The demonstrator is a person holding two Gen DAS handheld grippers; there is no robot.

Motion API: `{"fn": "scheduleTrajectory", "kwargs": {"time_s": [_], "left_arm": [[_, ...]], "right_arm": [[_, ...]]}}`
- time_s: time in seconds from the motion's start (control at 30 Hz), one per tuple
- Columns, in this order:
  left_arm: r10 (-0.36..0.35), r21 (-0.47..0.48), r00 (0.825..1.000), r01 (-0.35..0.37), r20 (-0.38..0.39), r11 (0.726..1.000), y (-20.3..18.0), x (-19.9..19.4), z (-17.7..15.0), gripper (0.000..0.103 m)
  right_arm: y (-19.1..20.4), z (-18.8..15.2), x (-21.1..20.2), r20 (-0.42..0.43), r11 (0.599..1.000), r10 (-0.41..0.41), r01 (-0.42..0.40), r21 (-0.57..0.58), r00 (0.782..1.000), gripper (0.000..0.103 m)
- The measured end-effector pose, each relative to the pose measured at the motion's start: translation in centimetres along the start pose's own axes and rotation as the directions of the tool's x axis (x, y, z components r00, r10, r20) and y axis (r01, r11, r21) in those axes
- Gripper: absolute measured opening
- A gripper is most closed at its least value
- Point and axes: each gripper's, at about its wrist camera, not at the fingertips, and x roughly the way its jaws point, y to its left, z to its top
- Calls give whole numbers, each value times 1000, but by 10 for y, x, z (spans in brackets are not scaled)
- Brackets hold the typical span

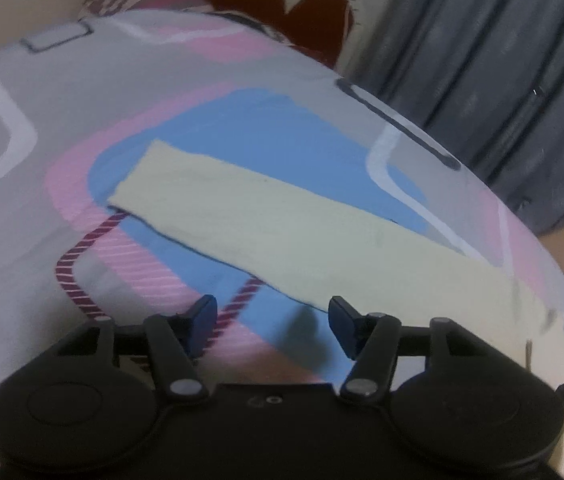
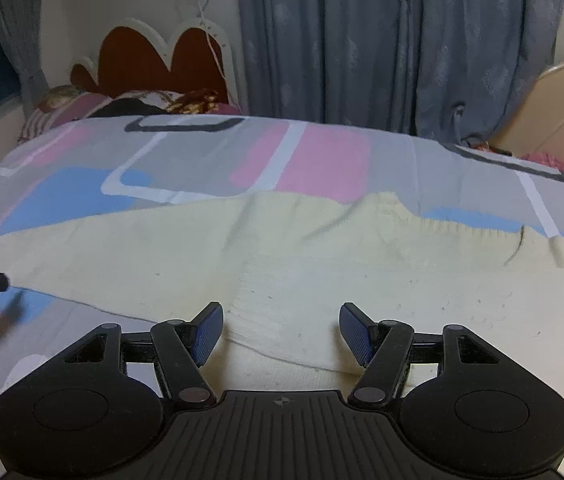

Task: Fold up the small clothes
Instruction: 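Grasp the other sleeve cuff with the left gripper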

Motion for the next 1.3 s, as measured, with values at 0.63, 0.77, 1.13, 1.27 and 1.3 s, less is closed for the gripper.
{"fn": "scheduleTrajectory", "kwargs": {"time_s": [0.63,0.77,1.13,1.27,1.3], "left_arm": [[-145,-347,984,174,109,922,66,37,18,15],[-143,-378,983,175,112,909,66,44,20,5],[-188,-156,956,226,225,962,19,8,27,3],[-284,25,927,286,245,958,-32,-11,25,3],[-312,72,918,304,243,950,-48,-15,22,3]], "right_arm": [[-16,10,18,-1,997,-63,63,35,998,64],[-20,7,18,15,996,-91,91,27,996,64],[-20,-9,31,-29,993,-111,110,-33,993,64],[-21,-6,26,-15,995,-90,90,-31,996,64],[-25,-4,20,3,997,-73,73,2,997,64]]}}
